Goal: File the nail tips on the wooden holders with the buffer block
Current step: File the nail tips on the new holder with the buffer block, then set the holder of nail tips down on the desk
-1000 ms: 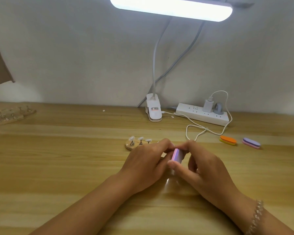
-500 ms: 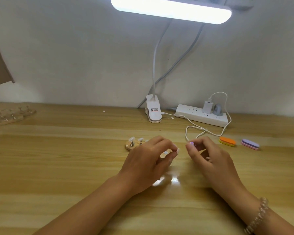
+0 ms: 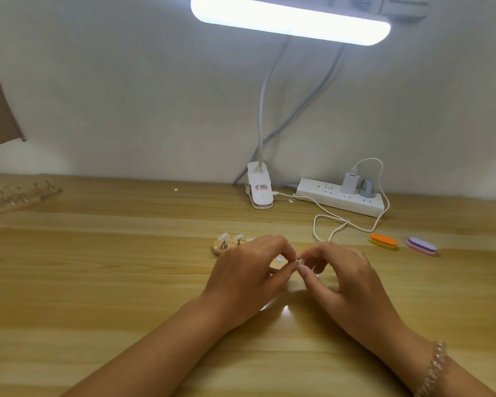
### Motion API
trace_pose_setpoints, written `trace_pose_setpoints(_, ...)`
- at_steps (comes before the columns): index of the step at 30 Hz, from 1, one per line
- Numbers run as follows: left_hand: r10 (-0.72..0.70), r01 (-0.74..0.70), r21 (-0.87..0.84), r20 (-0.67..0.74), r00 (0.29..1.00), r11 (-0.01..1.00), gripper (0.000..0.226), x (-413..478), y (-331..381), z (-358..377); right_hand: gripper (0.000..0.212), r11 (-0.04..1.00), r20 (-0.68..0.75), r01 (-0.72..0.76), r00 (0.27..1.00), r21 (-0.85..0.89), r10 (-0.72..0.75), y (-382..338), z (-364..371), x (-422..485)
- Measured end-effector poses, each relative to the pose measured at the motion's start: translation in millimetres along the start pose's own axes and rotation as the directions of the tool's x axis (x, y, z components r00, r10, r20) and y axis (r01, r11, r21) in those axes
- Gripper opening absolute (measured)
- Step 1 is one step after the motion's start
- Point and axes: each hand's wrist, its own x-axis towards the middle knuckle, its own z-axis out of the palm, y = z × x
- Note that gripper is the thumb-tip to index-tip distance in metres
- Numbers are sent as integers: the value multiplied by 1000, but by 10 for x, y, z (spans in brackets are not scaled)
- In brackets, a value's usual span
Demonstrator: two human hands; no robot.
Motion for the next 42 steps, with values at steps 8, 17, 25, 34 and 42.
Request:
trace_pose_setpoints(8,39,-32,124,-56,998,992,14,-9,4,-1,7,999,6,-20,1000,-28,20,-50,-2,0)
trace_pose_setpoints(17,-412,425,77,-140,900,902,43,67,-419,-256,14,993,66,-87,993,-82,93,-67,16,56)
trace_pose_setpoints(25,-572,572,37,-11,820,819,32,82,-569,-224,5,968,106,-205,969,-145,222,-176,264,270)
trace_pose_setpoints(34,-613,614,37,-23,790,789,31,104,-593,-233,10,952,124,-277,948,-131,293,-197,311,287)
trace_pose_setpoints(42,-633,633,-11,-24,774,774,31,106,-557,-274,48,882,254,-290,882,-371,397,-167,317,401)
